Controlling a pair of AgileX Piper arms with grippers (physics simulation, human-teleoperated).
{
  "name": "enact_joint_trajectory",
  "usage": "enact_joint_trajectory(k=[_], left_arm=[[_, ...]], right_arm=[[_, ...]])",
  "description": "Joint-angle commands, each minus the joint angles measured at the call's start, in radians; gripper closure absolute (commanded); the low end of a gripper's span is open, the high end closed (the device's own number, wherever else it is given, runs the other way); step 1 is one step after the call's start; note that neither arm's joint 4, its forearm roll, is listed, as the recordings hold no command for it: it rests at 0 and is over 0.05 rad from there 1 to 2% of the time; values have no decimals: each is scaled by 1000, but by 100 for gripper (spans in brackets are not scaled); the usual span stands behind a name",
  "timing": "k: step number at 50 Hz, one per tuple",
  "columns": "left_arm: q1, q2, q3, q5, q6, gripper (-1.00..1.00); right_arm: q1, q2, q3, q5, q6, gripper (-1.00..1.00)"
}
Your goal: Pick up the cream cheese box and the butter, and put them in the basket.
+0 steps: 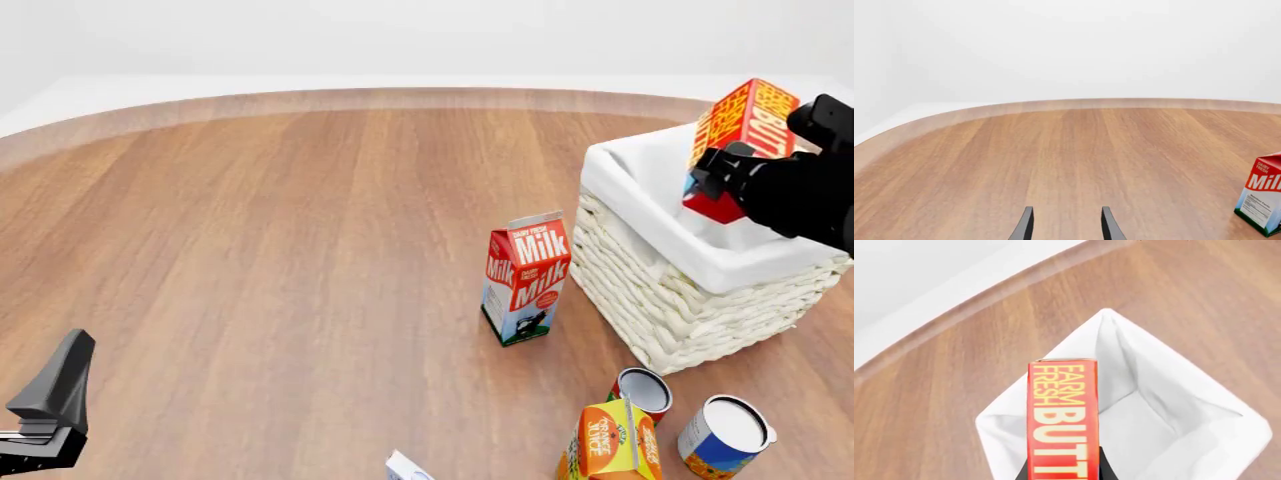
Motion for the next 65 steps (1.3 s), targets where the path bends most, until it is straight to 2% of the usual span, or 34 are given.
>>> enact_joint_trajectory(k=[1, 41, 53, 60, 61, 65], left_arm=[[0, 0, 0, 0, 0, -100], [0, 0, 0, 0, 0, -100], [0, 0, 0, 0, 0, -100], [0, 0, 0, 0, 0, -100], [0, 0, 0, 0, 0, -100], [0, 0, 0, 0, 0, -100]], right_arm=[[-17, 27, 7, -9, 27, 100], [-14, 104, 7, -66, 24, 100], [-15, 91, -18, -35, 21, 100], [-21, 93, -15, -50, 15, 100], [-28, 91, -18, -47, 8, -100], [-33, 77, -22, -40, 13, -100]])
